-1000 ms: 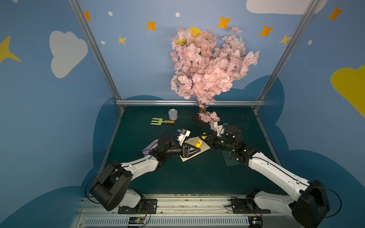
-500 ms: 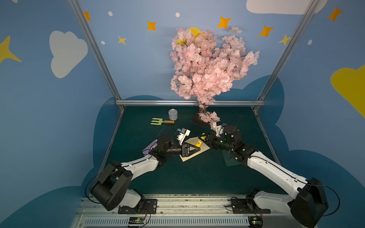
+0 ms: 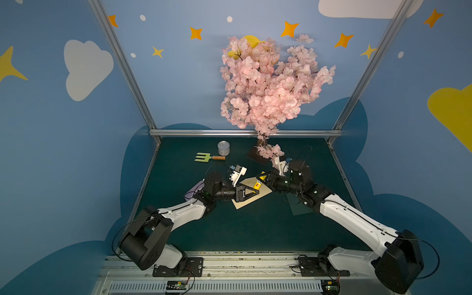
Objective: Seal the envelope with a glue stick
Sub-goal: Open the lid of the glue stick.
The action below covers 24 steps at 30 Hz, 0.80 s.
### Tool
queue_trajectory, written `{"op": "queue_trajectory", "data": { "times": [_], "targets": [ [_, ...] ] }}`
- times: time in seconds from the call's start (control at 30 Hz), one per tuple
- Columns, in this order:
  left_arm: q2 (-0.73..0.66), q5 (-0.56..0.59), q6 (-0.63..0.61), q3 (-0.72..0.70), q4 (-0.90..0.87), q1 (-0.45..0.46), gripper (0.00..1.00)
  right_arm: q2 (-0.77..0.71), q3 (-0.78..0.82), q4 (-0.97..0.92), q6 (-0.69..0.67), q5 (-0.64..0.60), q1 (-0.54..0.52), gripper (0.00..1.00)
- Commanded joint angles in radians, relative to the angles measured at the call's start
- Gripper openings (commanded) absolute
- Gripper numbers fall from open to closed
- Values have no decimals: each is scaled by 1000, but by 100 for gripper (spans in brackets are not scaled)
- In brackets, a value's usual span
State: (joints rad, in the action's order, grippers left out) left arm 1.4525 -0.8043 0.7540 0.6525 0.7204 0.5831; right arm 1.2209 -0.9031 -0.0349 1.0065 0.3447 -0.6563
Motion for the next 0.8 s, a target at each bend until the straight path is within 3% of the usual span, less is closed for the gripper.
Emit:
{"op": "queue_trajectory", "data": {
  "times": [0.0,0.23,0.4,0.63,0.77],
  "targets": [
    [-23,17,-38,19,-35,3,3,0,-17,28,2,49,-8,41],
    [-28,27,-38,17,-32,3,3,11,4,79,27,67,-6,55],
    [-33,34,-32,9,-12,3,3,20,20,108,43,76,-4,52],
    [-26,30,-7,-5,45,2,3,25,41,149,68,79,1,30],
    [-18,18,-2,-7,52,3,3,20,56,178,83,81,7,9]
  ]
}}
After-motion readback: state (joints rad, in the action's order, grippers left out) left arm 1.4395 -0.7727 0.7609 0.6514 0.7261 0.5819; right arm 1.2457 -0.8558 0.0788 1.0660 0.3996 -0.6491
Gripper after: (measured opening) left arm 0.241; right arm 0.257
